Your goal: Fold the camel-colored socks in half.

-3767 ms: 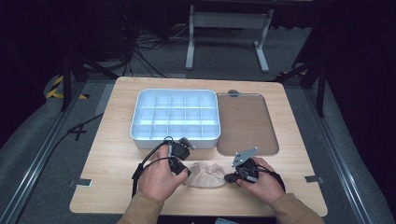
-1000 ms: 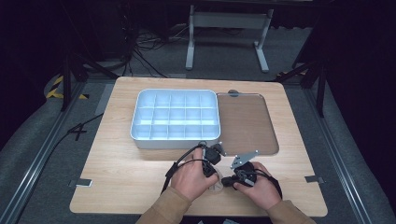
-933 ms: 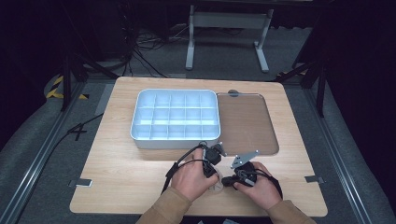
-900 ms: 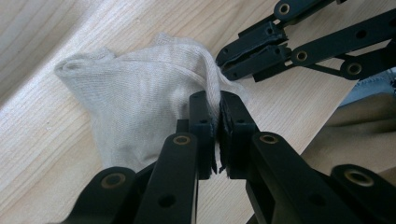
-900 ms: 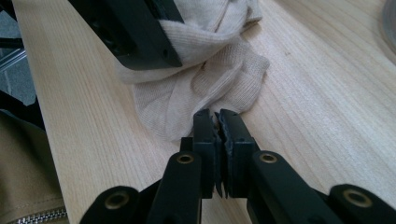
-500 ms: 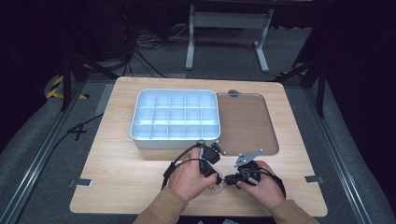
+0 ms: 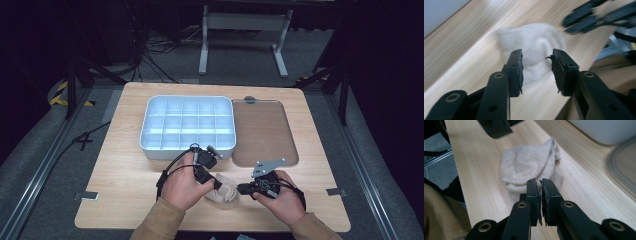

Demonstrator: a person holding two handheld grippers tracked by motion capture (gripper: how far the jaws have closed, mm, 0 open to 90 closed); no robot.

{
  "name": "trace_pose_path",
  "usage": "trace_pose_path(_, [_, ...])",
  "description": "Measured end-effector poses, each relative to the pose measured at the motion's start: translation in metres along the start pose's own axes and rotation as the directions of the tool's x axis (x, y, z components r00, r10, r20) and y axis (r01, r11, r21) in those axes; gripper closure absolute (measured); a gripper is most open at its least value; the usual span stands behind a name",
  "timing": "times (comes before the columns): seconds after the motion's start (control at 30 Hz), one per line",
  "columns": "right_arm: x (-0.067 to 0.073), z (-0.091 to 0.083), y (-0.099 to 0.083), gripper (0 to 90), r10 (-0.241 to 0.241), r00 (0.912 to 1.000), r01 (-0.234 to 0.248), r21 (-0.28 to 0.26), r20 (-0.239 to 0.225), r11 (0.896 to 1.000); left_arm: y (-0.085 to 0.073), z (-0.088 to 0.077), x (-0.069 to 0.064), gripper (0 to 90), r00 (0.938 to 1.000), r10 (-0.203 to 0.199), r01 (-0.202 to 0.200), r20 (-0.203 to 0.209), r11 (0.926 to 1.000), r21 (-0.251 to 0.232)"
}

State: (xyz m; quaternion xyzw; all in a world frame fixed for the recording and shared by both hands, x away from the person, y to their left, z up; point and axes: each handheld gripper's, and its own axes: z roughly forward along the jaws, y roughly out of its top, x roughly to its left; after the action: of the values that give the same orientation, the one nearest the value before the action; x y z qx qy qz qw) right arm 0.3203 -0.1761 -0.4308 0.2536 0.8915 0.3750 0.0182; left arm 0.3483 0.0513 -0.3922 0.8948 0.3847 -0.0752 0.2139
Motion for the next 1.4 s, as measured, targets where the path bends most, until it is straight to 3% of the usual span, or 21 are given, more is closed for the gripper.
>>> trace_pose_path(0.13, [0.005, 0.0, 0.005, 85.3, -0.02, 0.9998, 0.02, -0.019, -0.007, 1.0, -0.007, 0.008, 0.007, 68.1, 0.9993, 0.004, -0.003, -0.038, 0.9999, 0.015])
trace_pose_path(0.23, [0.011, 0.002, 0.009, 85.3, -0.04, 0.9991, 0.04, -0.049, -0.011, 0.998, -0.008, 0.013, 0.01, 71.4, 0.9993, 0.009, -0.008, -0.037, 0.9997, 0.022])
trace_pose_path(0.37, [0.017, 0.011, 0.012, 85.2, -0.064, 0.9978, 0.063, -0.075, -0.016, 0.995, -0.012, 0.02, 0.01, 78.2, 0.9997, -0.02, 0.021, -0.014, 0.9973, 0.07])
trace_pose_path(0.47, [0.019, 0.02, 0.012, 85.2, -0.061, 0.9977, 0.059, -0.064, -0.029, 0.996, -0.014, 0.028, 0.009, 86.0, 0.9992, -0.034, 0.031, 0.022, 0.9916, 0.125])
trace_pose_path(0.6, [0.017, 0.026, 0.009, 85.1, -0.048, 0.9984, 0.046, -0.054, -0.03, 0.997, -0.014, 0.035, 0.007, 87.5, 0.9992, -0.028, 0.023, 0.028, 0.9874, 0.156])
trace_pose_path(0.77, [0.011, 0.027, 0.005, 84.3, -0.017, 0.9994, 0.015, -0.047, -0.031, 0.999, -0.011, 0.048, 0.002, 87.4, 0.9983, -0.017, 0.004, 0.055, 0.9761, 0.217])
trace_pose_path(0.83, [0.008, 0.028, 0.003, 83.8, -0.004, 0.9996, 0.003, -0.032, -0.028, 0.999, -0.011, 0.049, 0.001, 87.5, 0.9982, -0.018, 0.004, 0.058, 0.9755, 0.22])
trace_pose_path(1.0, [0.004, 0.03, -0.003, 82.8, 0.004, 0.9998, -0.004, 0.007, -0.02, 1.0, -0.01, 0.044, 0.0, 85.9, 0.9974, -0.008, -0.007, 0.072, 0.9787, 0.205])
trace_pose_path(1.17, [0.003, 0.031, -0.005, 83.4, 0.001, 0.9999, 0.0, 0.035, -0.016, 0.999, -0.007, 0.036, -0.005, 82.5, 0.9953, 0.011, -0.025, 0.096, 0.9884, 0.15])
trace_pose_path(1.2, [0.002, 0.033, -0.006, 84.2, -0.019, 0.9997, 0.02, 0.049, -0.018, 0.999, -0.005, 0.035, -0.008, 82.6, 0.9946, 0.022, -0.034, 0.101, 0.9928, 0.115])
trace_pose_path(1.27, [0.002, 0.033, -0.006, 84.4, -0.022, 0.9995, 0.023, 0.05, -0.023, 0.998, -0.003, 0.034, -0.009, 82.7, 0.9947, 0.03, -0.041, 0.098, 0.9938, 0.104])
trace_pose_path(1.4, [0.002, 0.033, -0.007, 84.8, -0.049, 0.9986, 0.05, 0.048, -0.022, 0.998, 0.002, 0.031, -0.008, 83.3, 0.9964, 0.042, -0.042, 0.074, 0.9991, 0.007])
